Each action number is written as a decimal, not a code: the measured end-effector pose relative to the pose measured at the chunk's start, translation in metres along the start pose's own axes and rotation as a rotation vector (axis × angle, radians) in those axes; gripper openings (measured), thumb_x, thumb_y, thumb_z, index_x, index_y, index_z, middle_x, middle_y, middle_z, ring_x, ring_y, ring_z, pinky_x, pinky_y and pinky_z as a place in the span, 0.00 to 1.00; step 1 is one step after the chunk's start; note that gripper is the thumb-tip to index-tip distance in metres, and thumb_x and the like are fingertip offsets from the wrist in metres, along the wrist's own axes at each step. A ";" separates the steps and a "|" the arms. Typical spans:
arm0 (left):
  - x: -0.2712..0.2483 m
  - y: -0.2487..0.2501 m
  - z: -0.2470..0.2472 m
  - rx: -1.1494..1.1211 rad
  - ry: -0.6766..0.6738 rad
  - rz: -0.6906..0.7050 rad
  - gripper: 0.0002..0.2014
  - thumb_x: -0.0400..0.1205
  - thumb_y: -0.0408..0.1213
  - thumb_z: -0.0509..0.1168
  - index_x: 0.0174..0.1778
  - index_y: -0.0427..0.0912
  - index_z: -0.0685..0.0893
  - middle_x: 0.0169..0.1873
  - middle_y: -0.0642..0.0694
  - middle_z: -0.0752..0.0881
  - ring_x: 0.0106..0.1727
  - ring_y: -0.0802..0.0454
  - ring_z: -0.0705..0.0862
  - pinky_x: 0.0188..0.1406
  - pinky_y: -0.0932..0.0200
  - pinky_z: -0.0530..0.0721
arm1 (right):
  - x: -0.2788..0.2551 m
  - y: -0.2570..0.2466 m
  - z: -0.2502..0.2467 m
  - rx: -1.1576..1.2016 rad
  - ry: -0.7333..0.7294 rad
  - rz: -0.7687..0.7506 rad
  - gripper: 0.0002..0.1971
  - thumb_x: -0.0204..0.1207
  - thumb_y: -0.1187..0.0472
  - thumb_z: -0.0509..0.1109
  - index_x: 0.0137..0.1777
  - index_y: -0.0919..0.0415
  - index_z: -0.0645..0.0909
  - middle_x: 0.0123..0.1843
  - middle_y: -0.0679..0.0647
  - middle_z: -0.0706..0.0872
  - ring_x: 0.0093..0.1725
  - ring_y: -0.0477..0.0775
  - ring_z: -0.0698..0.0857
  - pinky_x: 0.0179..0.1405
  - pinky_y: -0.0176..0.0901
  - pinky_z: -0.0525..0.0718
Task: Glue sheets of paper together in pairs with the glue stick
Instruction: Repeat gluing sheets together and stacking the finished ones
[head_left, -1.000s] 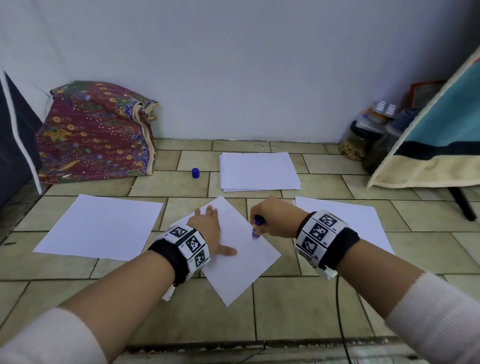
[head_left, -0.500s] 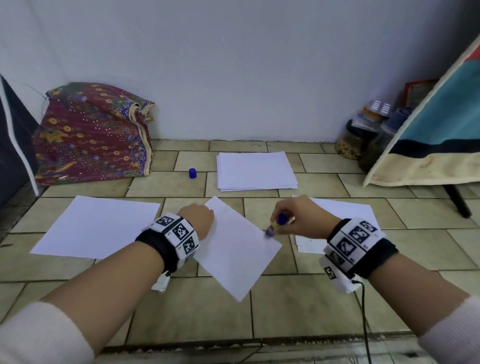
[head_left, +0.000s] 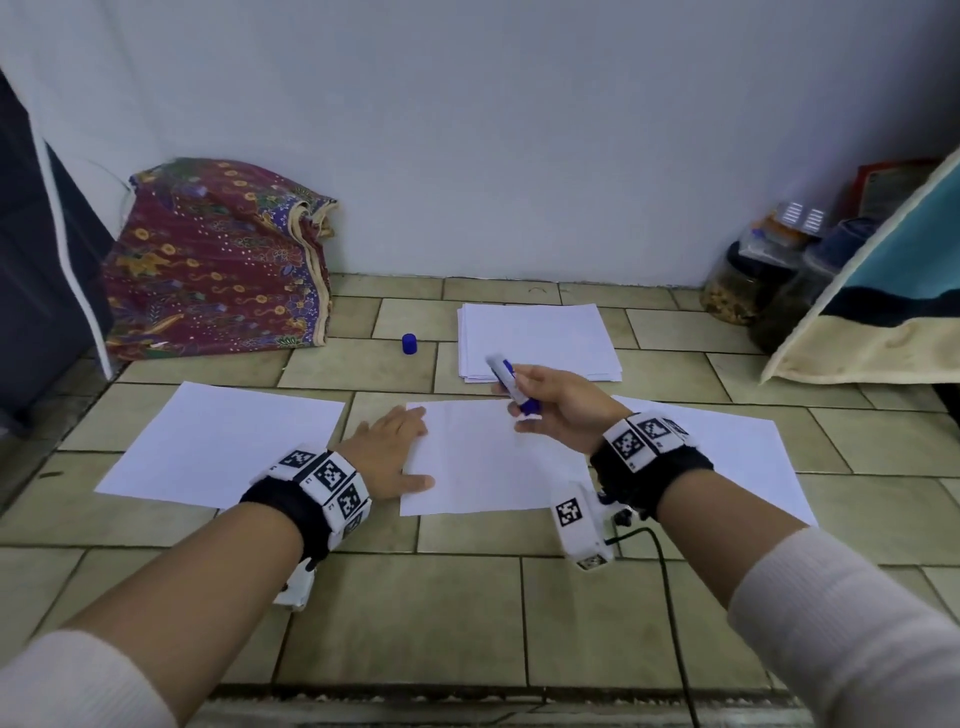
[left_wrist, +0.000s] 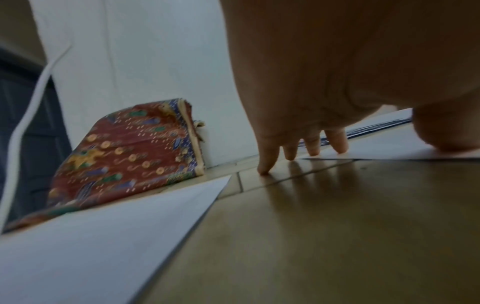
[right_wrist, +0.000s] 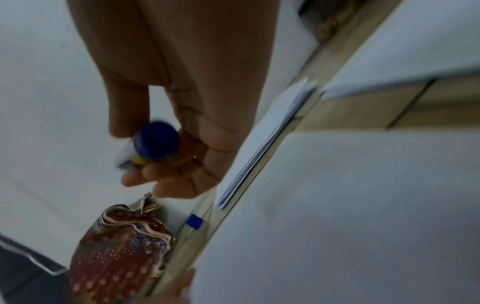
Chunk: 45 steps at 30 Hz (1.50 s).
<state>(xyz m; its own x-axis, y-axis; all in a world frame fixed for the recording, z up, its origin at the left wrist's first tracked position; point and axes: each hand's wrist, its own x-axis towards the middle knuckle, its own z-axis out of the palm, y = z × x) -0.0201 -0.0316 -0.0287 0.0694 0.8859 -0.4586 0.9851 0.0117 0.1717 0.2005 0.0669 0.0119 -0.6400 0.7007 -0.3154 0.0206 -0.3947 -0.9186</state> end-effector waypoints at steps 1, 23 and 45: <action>0.001 -0.002 0.001 -0.024 -0.017 0.001 0.38 0.84 0.55 0.60 0.83 0.42 0.49 0.84 0.51 0.38 0.84 0.51 0.38 0.83 0.42 0.45 | 0.007 -0.001 0.006 0.034 0.008 -0.023 0.12 0.85 0.66 0.58 0.65 0.66 0.75 0.50 0.56 0.84 0.36 0.50 0.82 0.38 0.40 0.85; 0.012 -0.011 0.012 -0.026 -0.054 -0.014 0.49 0.76 0.65 0.57 0.84 0.49 0.35 0.82 0.52 0.31 0.83 0.54 0.32 0.80 0.43 0.36 | 0.125 0.003 0.078 -1.143 0.246 -0.173 0.16 0.73 0.68 0.70 0.60 0.65 0.75 0.54 0.64 0.85 0.51 0.60 0.83 0.49 0.48 0.82; 0.007 -0.009 0.015 -0.090 0.016 -0.005 0.70 0.43 0.77 0.41 0.83 0.49 0.35 0.82 0.56 0.33 0.83 0.58 0.34 0.78 0.54 0.32 | -0.037 -0.002 -0.064 -1.504 0.295 0.474 0.61 0.57 0.42 0.84 0.83 0.63 0.50 0.83 0.59 0.58 0.82 0.62 0.55 0.79 0.55 0.62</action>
<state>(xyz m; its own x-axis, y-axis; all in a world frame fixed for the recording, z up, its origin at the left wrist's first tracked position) -0.0261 -0.0322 -0.0465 0.0609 0.8930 -0.4459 0.9673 0.0574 0.2471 0.2731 0.0799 0.0101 -0.1962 0.8461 -0.4956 0.9796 0.1912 -0.0615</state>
